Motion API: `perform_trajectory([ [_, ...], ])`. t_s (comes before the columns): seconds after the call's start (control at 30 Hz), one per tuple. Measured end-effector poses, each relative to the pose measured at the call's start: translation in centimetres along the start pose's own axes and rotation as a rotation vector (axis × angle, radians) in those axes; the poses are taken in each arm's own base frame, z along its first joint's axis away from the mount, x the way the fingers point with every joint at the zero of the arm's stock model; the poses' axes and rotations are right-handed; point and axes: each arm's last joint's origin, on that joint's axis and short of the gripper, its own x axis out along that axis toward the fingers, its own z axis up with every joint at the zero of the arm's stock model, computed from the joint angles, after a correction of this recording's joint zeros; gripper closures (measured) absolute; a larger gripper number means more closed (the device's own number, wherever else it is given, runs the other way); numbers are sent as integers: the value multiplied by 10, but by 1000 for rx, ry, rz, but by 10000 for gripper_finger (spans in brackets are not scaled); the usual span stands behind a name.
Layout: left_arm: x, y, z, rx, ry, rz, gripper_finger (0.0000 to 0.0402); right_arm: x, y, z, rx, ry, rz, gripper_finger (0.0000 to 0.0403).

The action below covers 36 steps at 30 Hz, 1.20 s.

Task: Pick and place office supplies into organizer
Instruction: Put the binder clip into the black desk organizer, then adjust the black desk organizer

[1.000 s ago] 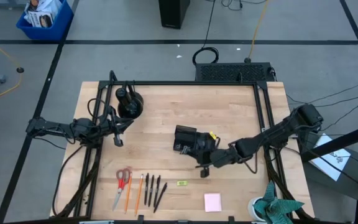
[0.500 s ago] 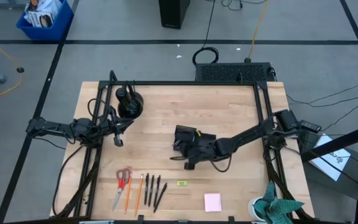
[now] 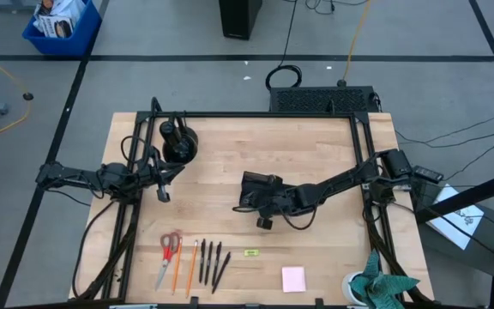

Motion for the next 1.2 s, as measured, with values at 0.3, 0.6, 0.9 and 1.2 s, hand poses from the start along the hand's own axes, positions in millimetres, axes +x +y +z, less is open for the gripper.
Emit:
perform_trajectory([
  [0.3, 0, 0, 0, 0, 0, 0, 355, 1, -2, -10, -2, 82, 12, 403],
  [0.6, 0, 0, 0, 0, 0, 0, 355, 1, -1, -9, 23, 74, 28, 360],
  [0.9, 0, 0, 0, 0, 1, 0, 355, -9, -4, 0, -21, 17, 16, 328],
  [1.2, 0, 0, 0, 0, 0, 0, 355, -42, 10, 7, -1, -57, 87, 330],
])
